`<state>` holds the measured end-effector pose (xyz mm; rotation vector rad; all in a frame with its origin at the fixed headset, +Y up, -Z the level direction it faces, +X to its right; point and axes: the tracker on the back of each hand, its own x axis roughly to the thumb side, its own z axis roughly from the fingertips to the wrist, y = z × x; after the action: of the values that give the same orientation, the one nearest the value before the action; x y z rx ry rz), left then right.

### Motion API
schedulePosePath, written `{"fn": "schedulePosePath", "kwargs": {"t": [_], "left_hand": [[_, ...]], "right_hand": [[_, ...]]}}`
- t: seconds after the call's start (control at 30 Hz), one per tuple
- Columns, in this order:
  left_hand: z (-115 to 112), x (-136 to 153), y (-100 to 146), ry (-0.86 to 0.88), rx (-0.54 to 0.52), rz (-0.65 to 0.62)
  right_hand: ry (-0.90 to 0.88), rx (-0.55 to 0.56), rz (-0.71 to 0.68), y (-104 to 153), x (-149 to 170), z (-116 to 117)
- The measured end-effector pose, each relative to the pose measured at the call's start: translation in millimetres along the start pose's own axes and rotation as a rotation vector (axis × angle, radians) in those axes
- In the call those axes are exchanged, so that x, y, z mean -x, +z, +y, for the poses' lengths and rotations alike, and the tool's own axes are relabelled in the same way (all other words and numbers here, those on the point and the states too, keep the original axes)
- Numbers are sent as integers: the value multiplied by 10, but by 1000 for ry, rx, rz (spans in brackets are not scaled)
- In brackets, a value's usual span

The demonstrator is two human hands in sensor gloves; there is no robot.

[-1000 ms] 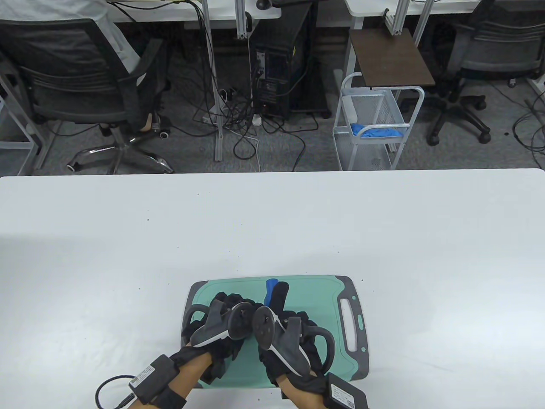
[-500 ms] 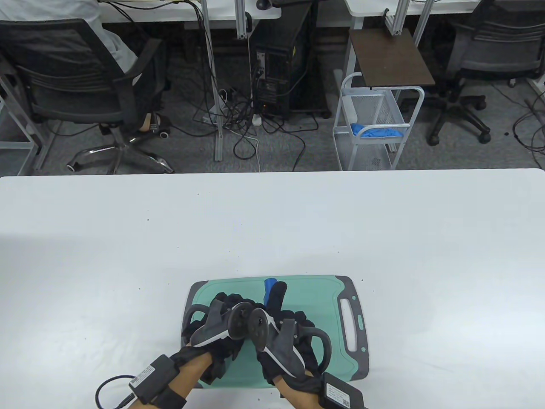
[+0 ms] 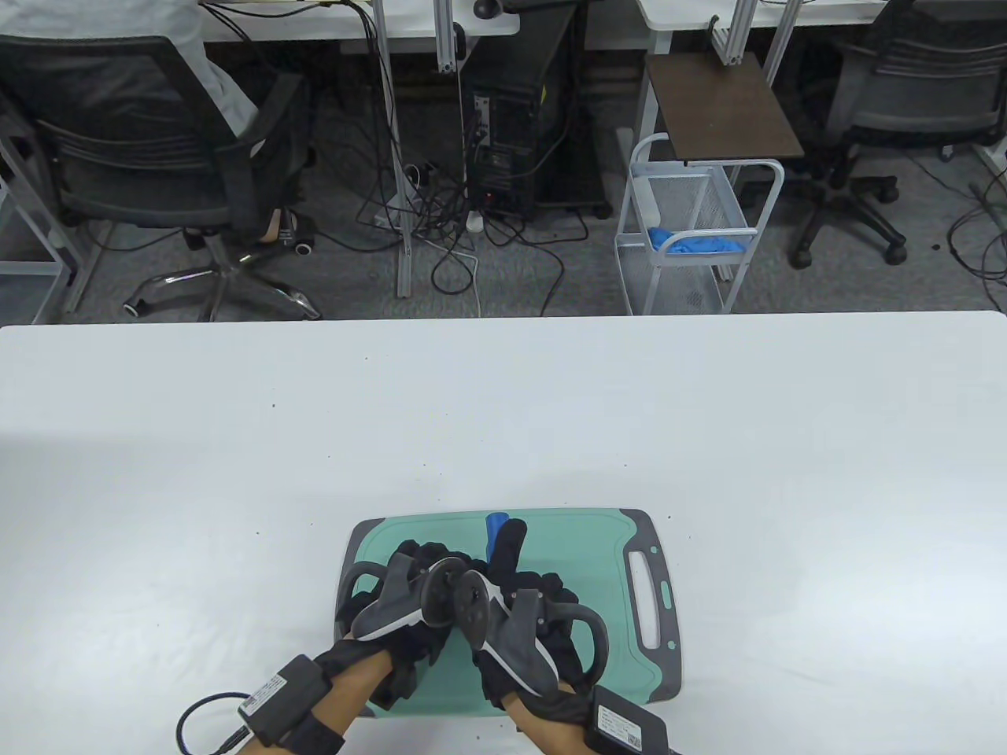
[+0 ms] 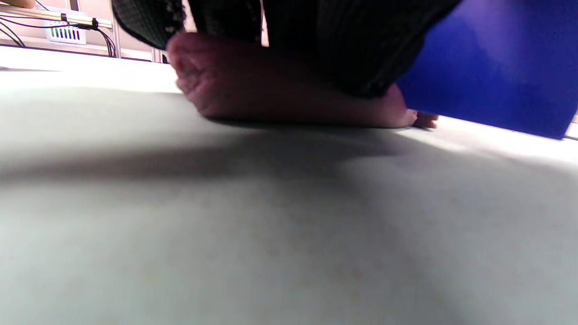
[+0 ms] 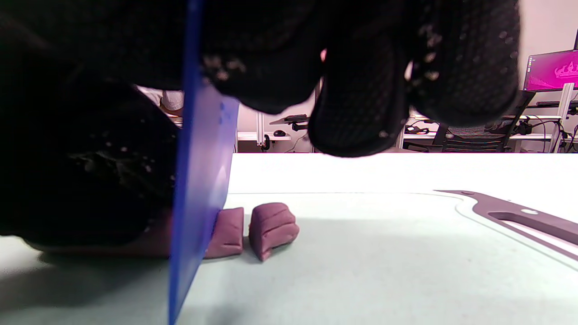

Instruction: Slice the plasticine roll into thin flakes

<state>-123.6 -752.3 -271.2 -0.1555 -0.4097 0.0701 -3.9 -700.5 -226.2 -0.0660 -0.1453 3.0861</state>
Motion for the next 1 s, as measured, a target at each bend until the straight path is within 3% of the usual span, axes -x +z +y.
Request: {"fn": "schedulePosePath", "kwargs": {"t": [1.0], "left_hand": [[-3,2,2,2,3,0]], "right_hand": [[4,2,-48,-54,-22,23]]}}
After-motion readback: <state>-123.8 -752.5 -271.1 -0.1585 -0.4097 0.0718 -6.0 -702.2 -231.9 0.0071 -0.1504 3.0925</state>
